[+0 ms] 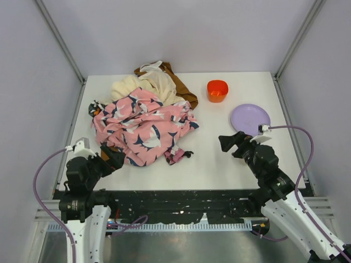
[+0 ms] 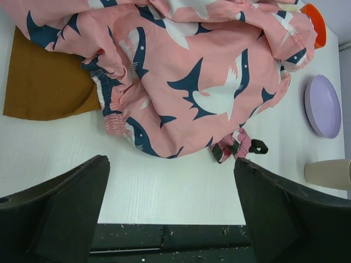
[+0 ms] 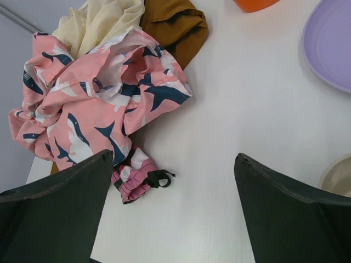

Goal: Pick out a specific cloth from the pile

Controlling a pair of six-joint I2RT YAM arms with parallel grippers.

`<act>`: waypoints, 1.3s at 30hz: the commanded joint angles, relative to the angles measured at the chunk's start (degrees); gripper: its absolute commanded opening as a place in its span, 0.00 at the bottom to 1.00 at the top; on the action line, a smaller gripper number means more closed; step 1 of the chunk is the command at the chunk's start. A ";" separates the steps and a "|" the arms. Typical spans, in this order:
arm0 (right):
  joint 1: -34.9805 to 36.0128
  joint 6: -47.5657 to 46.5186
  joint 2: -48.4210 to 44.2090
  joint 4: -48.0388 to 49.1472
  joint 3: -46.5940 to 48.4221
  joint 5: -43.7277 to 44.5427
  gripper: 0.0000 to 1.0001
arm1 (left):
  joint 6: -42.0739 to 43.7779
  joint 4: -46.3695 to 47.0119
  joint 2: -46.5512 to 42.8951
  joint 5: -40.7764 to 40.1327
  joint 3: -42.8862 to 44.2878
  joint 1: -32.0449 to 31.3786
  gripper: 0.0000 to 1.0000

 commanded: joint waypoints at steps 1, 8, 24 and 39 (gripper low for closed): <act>0.08 -1.44 -2.16 3.30 -0.68 -1.26 0.95 | -0.78 3.97 -1.78 6.29 -2.28 -0.06 1.00; -0.10 -1.79 -4.72 7.69 -4.91 -5.91 0.95 | -5.70 12.84 2.43 15.26 -5.19 -0.15 1.00; -0.10 -1.53 8.11 17.20 -5.79 -7.34 0.95 | -6.86 32.02 44.13 -13.37 15.77 -37.76 1.00; -0.71 -11.45 26.35 18.76 7.91 6.91 0.95 | 1.23 -3.22 102.79 -31.85 66.87 -34.44 1.00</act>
